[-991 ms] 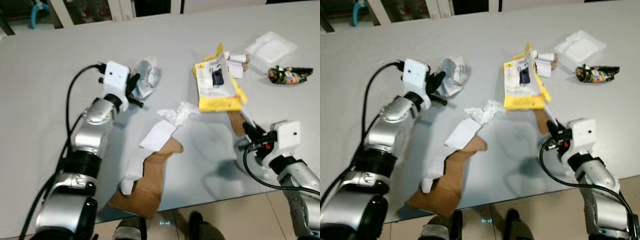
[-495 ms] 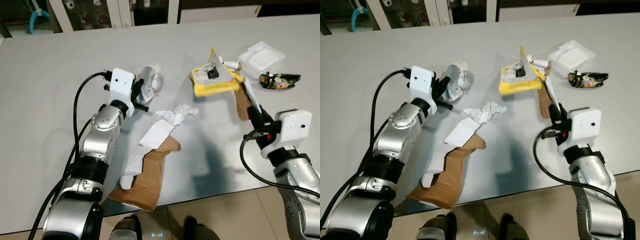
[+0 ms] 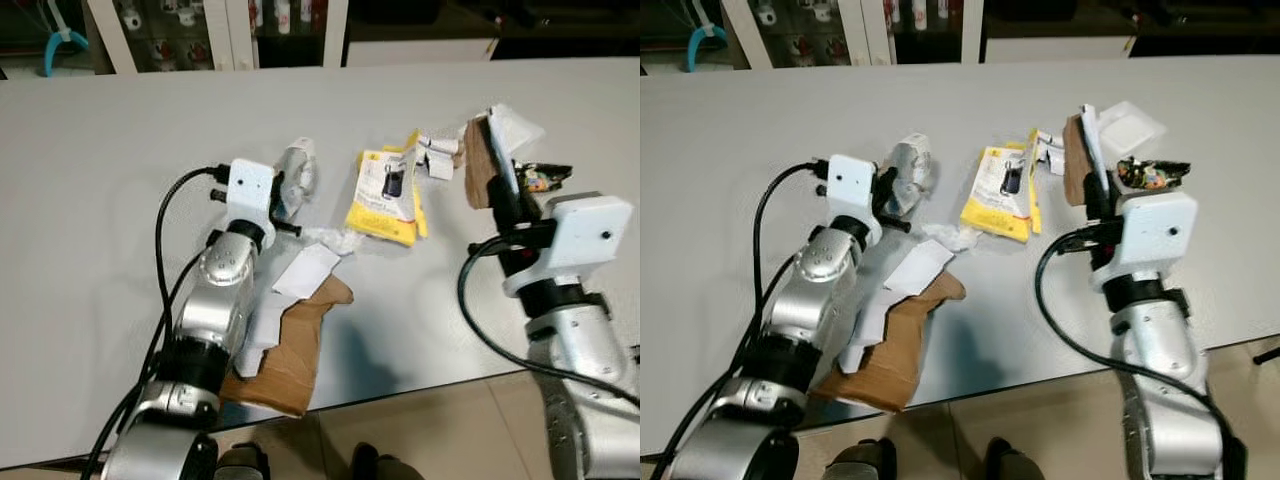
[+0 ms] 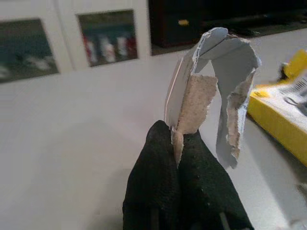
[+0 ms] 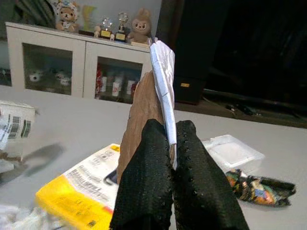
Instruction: Picking trash to rubbish bin
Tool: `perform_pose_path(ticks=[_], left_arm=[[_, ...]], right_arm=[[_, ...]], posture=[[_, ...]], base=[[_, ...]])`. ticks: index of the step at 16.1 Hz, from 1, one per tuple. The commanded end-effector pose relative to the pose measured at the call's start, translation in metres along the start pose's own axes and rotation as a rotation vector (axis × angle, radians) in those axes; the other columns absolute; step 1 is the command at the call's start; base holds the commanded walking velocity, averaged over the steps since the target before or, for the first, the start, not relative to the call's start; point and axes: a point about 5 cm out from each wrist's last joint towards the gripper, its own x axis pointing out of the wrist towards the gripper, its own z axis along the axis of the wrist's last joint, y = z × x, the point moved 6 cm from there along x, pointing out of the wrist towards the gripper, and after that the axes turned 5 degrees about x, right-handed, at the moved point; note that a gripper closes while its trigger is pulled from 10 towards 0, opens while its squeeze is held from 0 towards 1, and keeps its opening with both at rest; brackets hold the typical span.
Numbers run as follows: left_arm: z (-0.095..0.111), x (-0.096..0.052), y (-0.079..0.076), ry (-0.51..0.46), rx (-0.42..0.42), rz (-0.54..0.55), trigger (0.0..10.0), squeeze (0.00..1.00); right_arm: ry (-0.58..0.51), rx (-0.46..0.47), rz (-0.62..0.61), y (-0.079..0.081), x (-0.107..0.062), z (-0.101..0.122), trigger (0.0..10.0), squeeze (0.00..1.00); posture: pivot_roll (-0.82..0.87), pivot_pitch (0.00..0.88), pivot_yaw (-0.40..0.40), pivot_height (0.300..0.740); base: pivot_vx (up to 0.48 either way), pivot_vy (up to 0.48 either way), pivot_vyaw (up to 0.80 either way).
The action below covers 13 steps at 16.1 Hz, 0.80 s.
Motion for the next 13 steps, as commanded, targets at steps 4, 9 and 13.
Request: perform_pose_path(ticks=[4,9,13], left_arm=[[0.002,-0.009,-0.002,-0.023,0.045,0.052,10.0,0.00],[0.004,-0.009,-0.008,-0.026,0.060,0.043,10.0,0.00],[0.007,-0.008,-0.013,-0.032,0.067,0.022,10.0,0.00]], right_arm=[[0.032,0.003,-0.029,0.005,-0.004,-0.005,0.0,0.00],[0.040,0.005,-0.050,0.004,-0.003,-0.009,0.0,0.00],[0.042,0.004,-0.069,0.002,-0.003,-0.010,0.0,0.00]], posture=[[0.17,0.094,-0.070,0.740],[0.17,0.096,-0.064,0.740],[0.17,0.093,-0.056,0.740]], base=[[0.000,0.000,0.53],[0.000,0.000,0.80],[0.000,0.000,0.80]])
